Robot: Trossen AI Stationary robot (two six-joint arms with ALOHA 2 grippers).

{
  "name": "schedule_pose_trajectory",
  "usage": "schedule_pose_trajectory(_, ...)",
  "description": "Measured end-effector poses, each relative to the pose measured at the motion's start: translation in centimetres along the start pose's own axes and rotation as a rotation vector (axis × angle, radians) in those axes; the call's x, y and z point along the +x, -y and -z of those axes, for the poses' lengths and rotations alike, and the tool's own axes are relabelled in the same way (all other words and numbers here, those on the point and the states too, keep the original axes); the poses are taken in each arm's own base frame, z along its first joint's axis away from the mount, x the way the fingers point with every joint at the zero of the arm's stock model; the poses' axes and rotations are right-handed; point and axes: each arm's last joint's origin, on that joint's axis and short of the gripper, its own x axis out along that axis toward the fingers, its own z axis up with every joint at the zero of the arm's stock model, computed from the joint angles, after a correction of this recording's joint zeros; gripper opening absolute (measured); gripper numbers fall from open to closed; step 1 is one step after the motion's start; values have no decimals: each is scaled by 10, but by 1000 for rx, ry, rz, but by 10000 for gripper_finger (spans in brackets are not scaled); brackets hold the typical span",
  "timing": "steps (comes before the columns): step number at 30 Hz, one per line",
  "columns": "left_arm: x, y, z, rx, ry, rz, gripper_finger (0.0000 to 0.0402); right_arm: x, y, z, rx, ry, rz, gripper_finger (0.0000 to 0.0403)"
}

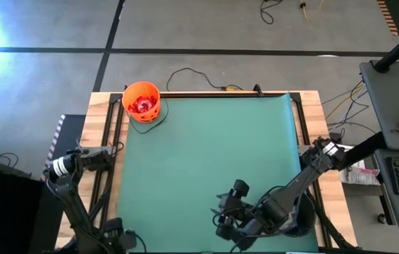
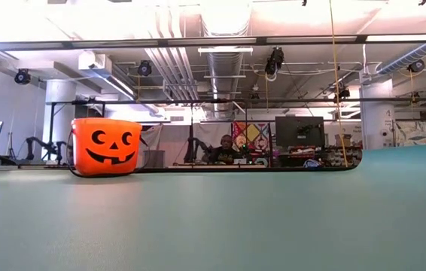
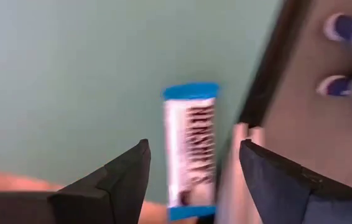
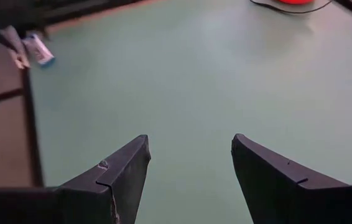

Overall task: Sort candy by brand, put in halloween buckets
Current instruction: Put the white chocolate into the black bucket

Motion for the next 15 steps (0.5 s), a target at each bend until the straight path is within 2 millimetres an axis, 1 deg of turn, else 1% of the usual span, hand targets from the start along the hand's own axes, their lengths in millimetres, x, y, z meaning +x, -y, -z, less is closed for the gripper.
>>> schedule_pose_trajectory(2,0,-3,1,8,-19,-33,231,-3,-3,1,31,9,-18,221)
schedule_pose_trajectory(7,2,-1,2,49,-47,-4,231,-9,-9,7,53,10,-40,221)
schedule_pose_trajectory(9,10,-2,2,43,-43,0,231,-11,-11,9,62,11,-49,221)
schedule_pose_trajectory(14,29,-11,-2,16,-49,-17,230,-14,-14,12,104,12,-60,219)
schedule_pose_trajectory(15,31,-12,-3,13,-48,0,230,-14,-15,13,107,14,-66,219)
